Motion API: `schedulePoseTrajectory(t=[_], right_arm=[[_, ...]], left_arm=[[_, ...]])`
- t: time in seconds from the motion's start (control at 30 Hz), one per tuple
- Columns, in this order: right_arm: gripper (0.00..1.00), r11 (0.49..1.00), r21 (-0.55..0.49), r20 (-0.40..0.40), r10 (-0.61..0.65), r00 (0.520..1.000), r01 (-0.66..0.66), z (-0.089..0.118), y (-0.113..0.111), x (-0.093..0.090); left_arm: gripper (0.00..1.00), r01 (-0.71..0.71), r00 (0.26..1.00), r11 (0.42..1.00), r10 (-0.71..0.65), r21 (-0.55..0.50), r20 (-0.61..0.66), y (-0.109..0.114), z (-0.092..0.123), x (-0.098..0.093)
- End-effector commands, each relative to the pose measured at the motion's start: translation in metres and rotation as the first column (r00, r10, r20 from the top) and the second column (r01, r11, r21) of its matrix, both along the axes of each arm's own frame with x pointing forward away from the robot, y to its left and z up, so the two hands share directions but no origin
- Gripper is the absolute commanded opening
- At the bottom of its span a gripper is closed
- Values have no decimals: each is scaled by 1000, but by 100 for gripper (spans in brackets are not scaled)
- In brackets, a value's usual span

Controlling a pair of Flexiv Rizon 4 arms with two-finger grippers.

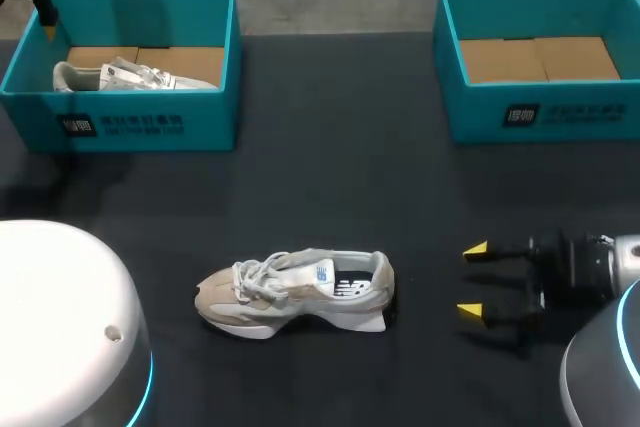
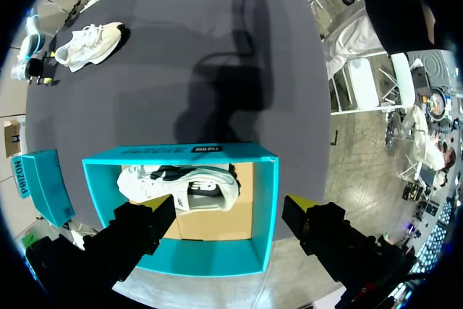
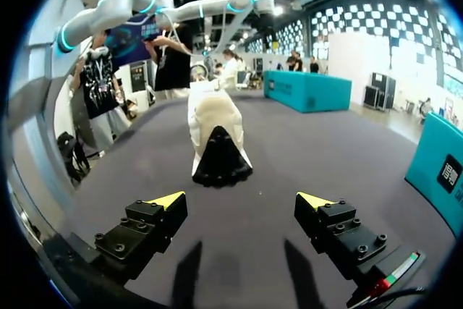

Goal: Take the shoe out of the shoebox, open the shoe tongue, remove and reinsert the insole, then place the shoe into the shoebox

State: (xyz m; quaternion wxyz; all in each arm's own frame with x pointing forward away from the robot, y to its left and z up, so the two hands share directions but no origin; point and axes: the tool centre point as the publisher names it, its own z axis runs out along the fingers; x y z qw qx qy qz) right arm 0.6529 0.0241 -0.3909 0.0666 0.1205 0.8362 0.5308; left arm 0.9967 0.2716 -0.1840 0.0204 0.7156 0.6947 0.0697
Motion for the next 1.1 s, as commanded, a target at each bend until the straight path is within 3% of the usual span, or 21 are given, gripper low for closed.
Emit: schedulePoseTrajectory(t=[0.03, 0.27, 0.5, 1.1], right_arm=[[100, 1000, 11, 25, 8, 1000, -8, -1, 4, -1], [100, 999, 13, 59, 30, 998, -31, 0, 8, 1], [100, 999, 17, 25, 36, 999, -37, -4, 13, 7], [100, 988, 81, 59, 123, 991, -127, -6, 23, 16]], left_arm=[[100, -1, 1000, 1000, 1, 3, 1, 0, 0, -1], [100, -1, 1000, 1000, 1, 3, 1, 0, 0, -1], [100, -1, 1000, 1000, 1, 3, 1, 0, 0, -1], [100, -1, 1000, 1000, 1, 3, 1, 0, 0, -1]])
